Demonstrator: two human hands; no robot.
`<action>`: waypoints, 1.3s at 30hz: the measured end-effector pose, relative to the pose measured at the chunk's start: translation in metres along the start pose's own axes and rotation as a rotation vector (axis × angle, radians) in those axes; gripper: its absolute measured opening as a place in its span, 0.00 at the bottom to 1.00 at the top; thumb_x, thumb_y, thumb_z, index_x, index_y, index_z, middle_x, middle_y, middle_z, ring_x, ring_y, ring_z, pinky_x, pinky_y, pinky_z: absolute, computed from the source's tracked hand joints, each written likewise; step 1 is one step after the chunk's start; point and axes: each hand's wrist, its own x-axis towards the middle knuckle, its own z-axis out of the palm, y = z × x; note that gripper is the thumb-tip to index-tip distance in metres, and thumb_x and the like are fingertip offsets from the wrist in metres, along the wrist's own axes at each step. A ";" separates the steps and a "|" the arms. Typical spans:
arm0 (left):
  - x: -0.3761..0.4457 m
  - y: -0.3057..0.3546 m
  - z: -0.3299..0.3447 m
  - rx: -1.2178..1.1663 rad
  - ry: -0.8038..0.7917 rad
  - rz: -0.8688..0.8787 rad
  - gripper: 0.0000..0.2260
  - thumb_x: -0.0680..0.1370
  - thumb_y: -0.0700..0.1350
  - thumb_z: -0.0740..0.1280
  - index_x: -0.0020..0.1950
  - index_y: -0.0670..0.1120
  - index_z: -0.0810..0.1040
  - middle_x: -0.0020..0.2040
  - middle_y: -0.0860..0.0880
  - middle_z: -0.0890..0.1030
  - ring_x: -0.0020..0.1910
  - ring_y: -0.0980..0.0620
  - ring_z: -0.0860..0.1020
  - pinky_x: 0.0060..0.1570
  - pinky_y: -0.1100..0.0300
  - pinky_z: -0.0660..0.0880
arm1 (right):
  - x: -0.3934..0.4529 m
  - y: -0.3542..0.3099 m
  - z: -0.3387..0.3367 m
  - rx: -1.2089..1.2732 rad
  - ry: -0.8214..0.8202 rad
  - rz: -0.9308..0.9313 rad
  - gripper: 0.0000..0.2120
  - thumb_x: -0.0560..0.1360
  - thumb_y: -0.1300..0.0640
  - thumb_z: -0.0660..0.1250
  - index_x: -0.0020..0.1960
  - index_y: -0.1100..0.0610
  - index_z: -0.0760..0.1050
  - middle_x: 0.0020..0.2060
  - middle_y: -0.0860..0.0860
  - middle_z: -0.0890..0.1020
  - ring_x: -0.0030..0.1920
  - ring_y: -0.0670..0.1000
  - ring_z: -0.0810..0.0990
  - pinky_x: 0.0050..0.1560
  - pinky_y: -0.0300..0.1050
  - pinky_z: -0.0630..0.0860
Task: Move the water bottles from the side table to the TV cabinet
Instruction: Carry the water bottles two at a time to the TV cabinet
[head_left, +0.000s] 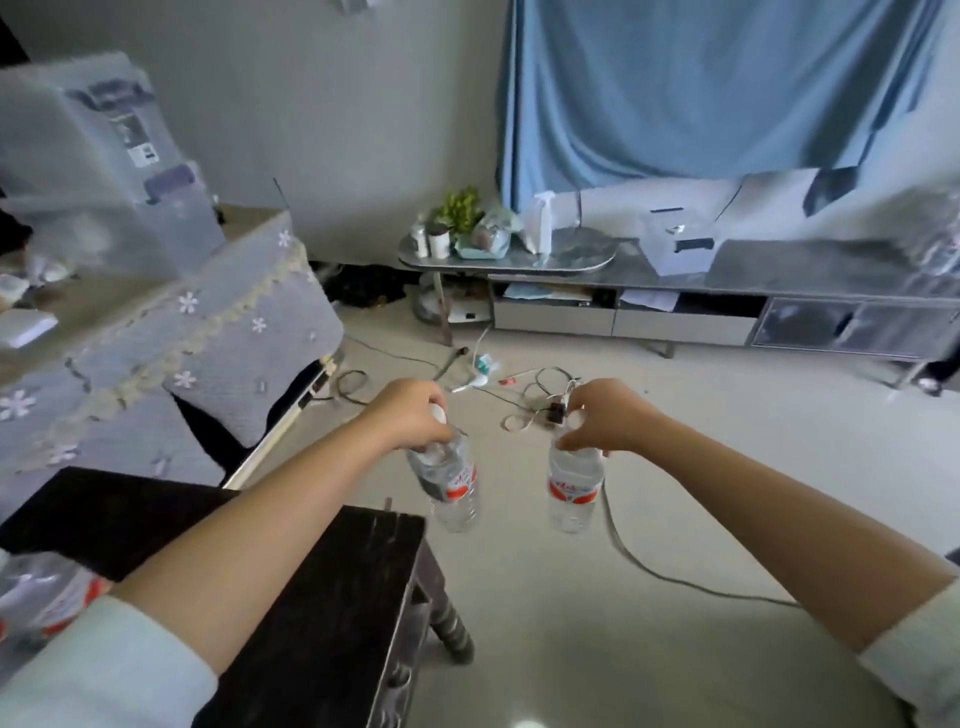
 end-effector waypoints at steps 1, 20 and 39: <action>0.013 0.019 0.005 -0.031 -0.007 0.008 0.05 0.71 0.38 0.70 0.43 0.45 0.75 0.45 0.46 0.75 0.43 0.48 0.75 0.36 0.61 0.75 | 0.004 0.019 -0.010 0.005 0.024 0.027 0.17 0.70 0.55 0.70 0.55 0.63 0.77 0.41 0.54 0.78 0.26 0.47 0.73 0.28 0.35 0.69; 0.298 0.287 0.063 -0.042 -0.146 0.221 0.13 0.71 0.33 0.69 0.32 0.48 0.73 0.36 0.51 0.72 0.32 0.56 0.72 0.26 0.69 0.73 | 0.137 0.323 -0.191 0.146 0.233 0.373 0.13 0.68 0.55 0.70 0.49 0.62 0.78 0.43 0.54 0.76 0.43 0.52 0.73 0.29 0.36 0.65; 0.621 0.522 0.096 0.289 -0.286 0.598 0.12 0.70 0.36 0.70 0.33 0.50 0.72 0.41 0.52 0.72 0.43 0.52 0.71 0.30 0.66 0.63 | 0.332 0.541 -0.344 0.218 0.340 0.613 0.12 0.69 0.58 0.70 0.51 0.62 0.79 0.44 0.53 0.75 0.40 0.51 0.73 0.31 0.36 0.66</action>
